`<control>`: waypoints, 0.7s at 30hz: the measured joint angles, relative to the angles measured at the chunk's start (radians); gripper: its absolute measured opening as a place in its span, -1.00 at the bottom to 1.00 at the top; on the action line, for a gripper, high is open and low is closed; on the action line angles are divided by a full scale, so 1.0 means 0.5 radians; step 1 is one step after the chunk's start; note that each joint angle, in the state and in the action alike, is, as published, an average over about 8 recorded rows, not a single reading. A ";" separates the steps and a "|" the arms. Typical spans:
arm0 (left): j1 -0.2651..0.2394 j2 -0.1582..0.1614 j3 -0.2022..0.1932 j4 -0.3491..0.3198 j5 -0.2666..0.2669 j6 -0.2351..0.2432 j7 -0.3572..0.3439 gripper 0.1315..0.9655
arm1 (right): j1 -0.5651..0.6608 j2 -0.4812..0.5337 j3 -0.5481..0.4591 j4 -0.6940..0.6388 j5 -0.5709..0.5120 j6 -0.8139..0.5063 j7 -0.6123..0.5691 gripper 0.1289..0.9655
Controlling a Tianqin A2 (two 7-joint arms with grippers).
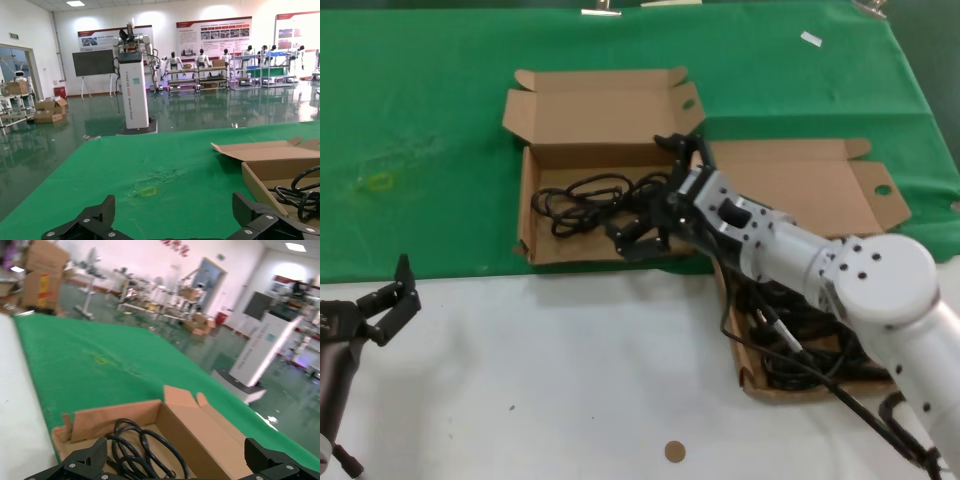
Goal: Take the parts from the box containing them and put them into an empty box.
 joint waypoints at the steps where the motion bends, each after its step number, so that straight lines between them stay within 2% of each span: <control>1: 0.000 0.000 0.000 0.000 0.000 0.000 0.000 0.41 | -0.033 0.003 0.017 0.025 0.016 0.023 0.006 1.00; 11: 0.000 0.000 0.000 0.000 0.000 0.000 0.000 0.82 | -0.368 0.035 0.185 0.285 0.182 0.261 0.066 1.00; 21: 0.000 0.000 0.000 0.000 0.000 0.000 0.000 0.98 | -0.708 0.068 0.356 0.547 0.349 0.501 0.126 1.00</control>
